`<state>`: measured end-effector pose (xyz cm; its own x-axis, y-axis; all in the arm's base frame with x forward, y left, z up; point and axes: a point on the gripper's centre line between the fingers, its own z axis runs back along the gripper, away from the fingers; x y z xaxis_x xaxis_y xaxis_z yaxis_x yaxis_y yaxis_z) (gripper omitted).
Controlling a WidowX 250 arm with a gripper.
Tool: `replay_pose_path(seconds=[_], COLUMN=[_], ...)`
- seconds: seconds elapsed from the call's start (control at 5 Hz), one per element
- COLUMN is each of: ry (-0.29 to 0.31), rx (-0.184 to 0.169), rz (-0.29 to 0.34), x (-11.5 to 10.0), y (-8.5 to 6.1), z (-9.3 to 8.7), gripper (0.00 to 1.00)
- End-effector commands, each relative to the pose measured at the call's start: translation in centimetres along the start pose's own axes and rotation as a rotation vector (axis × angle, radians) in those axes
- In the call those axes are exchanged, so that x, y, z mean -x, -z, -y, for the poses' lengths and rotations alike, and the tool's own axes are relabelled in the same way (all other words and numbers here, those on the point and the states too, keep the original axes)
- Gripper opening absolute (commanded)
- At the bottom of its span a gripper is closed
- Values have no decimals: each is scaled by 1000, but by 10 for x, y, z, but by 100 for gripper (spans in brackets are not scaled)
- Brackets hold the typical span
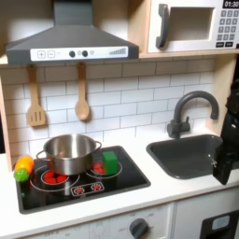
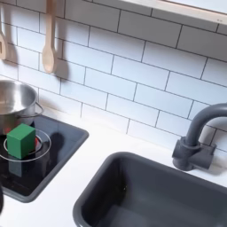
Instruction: Reach green block
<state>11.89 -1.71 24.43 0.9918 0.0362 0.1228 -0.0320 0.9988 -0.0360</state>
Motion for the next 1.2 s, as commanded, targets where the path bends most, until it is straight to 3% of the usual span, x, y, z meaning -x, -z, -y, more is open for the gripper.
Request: replay_pose_path(seconds=[0.0, 0.4, 1.0], ry=[0, 13, -27], rx=[0, -38, -80], rz=[-2, 6, 24], x=[0, -20, -57], y=[0, 11, 20], z=[0, -12, -46], gripper=[100, 100, 100])
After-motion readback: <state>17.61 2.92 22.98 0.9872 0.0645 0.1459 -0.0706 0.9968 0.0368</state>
